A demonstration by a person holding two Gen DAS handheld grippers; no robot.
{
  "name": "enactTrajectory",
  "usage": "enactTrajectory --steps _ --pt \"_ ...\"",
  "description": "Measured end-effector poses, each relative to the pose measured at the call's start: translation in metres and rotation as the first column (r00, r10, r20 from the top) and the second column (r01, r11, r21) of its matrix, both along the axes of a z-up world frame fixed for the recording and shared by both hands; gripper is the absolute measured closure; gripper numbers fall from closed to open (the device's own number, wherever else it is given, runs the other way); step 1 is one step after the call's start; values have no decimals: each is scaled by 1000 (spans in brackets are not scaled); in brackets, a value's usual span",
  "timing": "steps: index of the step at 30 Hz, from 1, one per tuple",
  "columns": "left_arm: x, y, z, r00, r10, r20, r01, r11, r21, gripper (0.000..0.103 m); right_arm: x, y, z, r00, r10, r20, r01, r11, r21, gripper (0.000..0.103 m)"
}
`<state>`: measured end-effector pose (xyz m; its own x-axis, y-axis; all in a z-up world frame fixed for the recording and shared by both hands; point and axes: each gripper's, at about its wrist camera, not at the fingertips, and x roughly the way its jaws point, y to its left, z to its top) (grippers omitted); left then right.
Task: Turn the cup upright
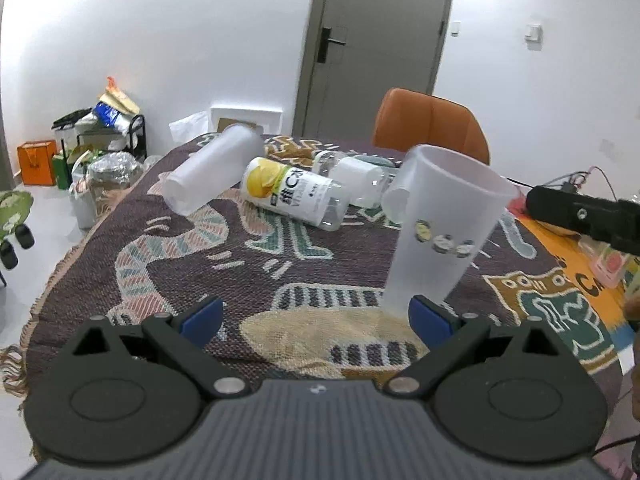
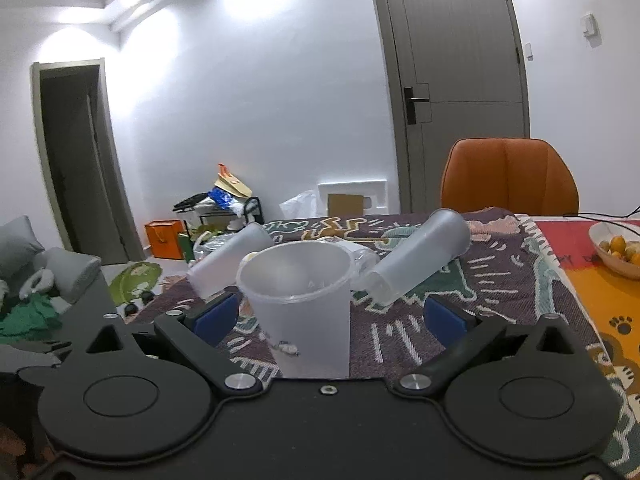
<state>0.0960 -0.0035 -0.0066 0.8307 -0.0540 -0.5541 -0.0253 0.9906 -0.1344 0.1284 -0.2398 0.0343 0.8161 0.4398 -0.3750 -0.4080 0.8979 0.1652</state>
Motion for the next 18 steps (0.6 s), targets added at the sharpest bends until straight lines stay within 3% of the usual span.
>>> enactTrajectory --steps 5,18 --pt "-16 -10 10 999 -29 35 29 999 14 0 -10 -15 -2 1000 -4 -30 4 1000 12 0" --pt "-59 -18 25 996 -30 87 28 999 28 0 -50 -42 -4 996 13 -89 -14 1000 -7 0"
